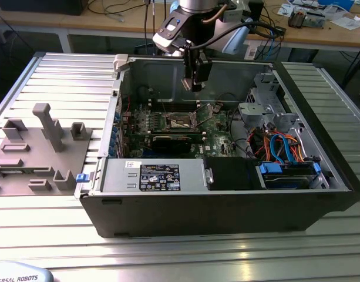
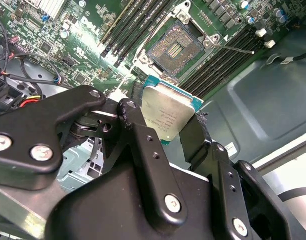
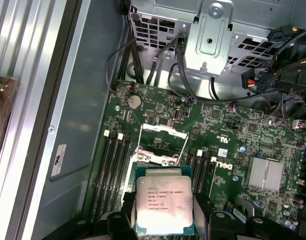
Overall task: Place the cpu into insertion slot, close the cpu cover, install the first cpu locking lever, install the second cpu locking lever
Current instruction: 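Place the cpu into insertion slot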
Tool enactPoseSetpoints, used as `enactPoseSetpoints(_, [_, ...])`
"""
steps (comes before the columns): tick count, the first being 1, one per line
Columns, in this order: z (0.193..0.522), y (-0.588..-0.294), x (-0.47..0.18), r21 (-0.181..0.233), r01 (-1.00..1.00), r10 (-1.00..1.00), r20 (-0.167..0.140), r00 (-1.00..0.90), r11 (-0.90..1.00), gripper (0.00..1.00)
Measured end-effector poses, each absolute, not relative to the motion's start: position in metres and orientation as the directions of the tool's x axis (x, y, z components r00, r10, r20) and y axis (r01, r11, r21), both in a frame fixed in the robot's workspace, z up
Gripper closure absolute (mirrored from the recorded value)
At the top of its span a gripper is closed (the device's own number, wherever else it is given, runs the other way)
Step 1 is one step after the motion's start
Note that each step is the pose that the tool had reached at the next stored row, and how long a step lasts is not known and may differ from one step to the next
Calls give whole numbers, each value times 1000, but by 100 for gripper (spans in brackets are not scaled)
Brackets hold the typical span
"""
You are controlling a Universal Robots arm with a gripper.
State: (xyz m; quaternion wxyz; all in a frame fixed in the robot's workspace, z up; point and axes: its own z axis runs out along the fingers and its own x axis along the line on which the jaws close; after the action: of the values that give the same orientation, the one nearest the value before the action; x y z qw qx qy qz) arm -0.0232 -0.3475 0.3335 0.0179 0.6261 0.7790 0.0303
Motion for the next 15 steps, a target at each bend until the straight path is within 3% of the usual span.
enactPoseSetpoints(15, [333, -347, -23, 70, 977, 979, 10, -204, 203, 46])
